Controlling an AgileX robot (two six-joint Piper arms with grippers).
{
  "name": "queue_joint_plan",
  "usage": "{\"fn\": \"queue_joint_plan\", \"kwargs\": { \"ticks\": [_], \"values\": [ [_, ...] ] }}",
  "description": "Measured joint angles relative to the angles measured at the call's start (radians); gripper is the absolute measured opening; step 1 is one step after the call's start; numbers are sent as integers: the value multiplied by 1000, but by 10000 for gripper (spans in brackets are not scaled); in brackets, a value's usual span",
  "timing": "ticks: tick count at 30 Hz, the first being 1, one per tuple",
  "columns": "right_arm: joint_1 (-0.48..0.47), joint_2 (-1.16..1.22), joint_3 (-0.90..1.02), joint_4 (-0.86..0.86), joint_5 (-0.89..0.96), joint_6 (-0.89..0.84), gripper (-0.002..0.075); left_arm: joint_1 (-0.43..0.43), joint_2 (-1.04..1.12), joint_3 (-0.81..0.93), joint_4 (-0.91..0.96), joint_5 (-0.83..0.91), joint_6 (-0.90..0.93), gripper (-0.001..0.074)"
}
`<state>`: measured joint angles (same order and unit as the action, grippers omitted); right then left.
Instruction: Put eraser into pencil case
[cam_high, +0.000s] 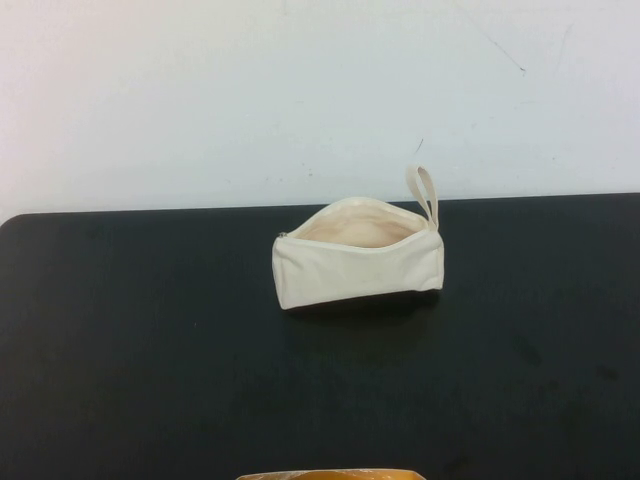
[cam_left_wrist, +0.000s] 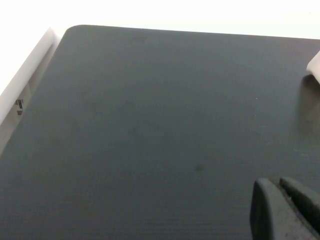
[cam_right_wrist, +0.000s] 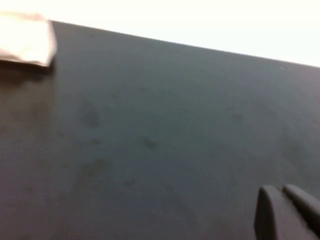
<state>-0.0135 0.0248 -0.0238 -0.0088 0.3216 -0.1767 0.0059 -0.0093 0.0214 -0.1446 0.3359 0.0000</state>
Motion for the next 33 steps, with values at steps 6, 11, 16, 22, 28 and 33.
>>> {"fn": "queue_joint_plan", "kwargs": {
  "ticks": [6, 11, 16, 22, 28, 33],
  "values": [
    [-56, -33, 50, 2, -6, 17, -1, 0, 0, 0, 0, 0, 0, -2],
    [-52, -33, 51, -34, 14, 78, -1, 0, 0, 0, 0, 0, 0, -2],
    [-52, -33, 51, -65, 18, 120, -1, 0, 0, 0, 0, 0, 0, -2],
    [-52, -33, 51, -71, 18, 124, -1, 0, 0, 0, 0, 0, 0, -2],
    [-52, -33, 51, -72, 18, 124, -1, 0, 0, 0, 0, 0, 0, -2],
    [-52, -33, 51, -72, 18, 124, -1, 0, 0, 0, 0, 0, 0, -2]
  ]
}}
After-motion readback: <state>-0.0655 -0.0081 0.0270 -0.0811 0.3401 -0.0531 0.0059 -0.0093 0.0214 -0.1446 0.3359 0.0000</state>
